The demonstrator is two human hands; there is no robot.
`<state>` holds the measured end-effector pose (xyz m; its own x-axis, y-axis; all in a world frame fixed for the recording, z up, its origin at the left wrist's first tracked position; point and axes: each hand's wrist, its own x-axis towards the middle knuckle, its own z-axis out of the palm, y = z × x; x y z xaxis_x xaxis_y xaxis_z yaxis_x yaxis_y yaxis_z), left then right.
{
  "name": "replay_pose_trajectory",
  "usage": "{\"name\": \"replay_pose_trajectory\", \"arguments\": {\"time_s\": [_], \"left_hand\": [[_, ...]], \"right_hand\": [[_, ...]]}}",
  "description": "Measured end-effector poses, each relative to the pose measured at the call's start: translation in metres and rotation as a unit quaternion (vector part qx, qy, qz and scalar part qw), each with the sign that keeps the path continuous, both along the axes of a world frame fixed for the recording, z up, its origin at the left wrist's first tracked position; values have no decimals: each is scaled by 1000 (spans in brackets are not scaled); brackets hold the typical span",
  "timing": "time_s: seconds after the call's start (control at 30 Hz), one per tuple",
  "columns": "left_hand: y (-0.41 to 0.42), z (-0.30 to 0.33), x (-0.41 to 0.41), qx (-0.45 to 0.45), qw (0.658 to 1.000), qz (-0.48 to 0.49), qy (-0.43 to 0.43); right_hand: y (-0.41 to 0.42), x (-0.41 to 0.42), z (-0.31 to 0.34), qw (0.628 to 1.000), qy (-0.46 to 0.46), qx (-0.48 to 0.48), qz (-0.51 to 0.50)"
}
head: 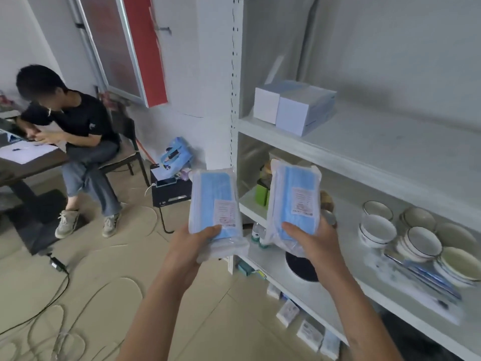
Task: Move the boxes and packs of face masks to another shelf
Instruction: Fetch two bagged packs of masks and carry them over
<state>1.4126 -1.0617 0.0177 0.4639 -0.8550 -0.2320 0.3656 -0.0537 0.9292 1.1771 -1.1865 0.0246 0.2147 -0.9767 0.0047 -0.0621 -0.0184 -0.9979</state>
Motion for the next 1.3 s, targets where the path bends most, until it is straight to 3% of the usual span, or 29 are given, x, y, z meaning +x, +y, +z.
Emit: {"name": "replay_pose_trajectory", "arguments": {"time_s": [0.3, 0.63, 0.77, 0.9, 0.97, 1.13, 1.3], "left_hand": [[-130, 44, 29, -71, 990, -118, 16], [-264, 103, 22, -147, 945, -292, -26], [-303, 110, -14, -115, 928, -353, -29], [-340, 110, -45, -88, 924, -372, -6], [-355, 111, -53, -73, 921, -382, 20], [-380, 115, -55, -44, 912, -400, 85], [-387, 120, -36, -21, 872, -467, 145]], "right_hand": [[-112, -13, 71, 984, 13, -75, -161], [-244, 18, 99, 960, 145, -74, -228], [-266, 19, 93, 944, 226, -89, -222], [-273, 9, 108, 953, 153, -30, -260], [-273, 2, 114, 943, 173, -30, -284], [-264, -9, 112, 968, -27, 71, -239], [-267, 1, 106, 963, 35, 27, -265]]}}
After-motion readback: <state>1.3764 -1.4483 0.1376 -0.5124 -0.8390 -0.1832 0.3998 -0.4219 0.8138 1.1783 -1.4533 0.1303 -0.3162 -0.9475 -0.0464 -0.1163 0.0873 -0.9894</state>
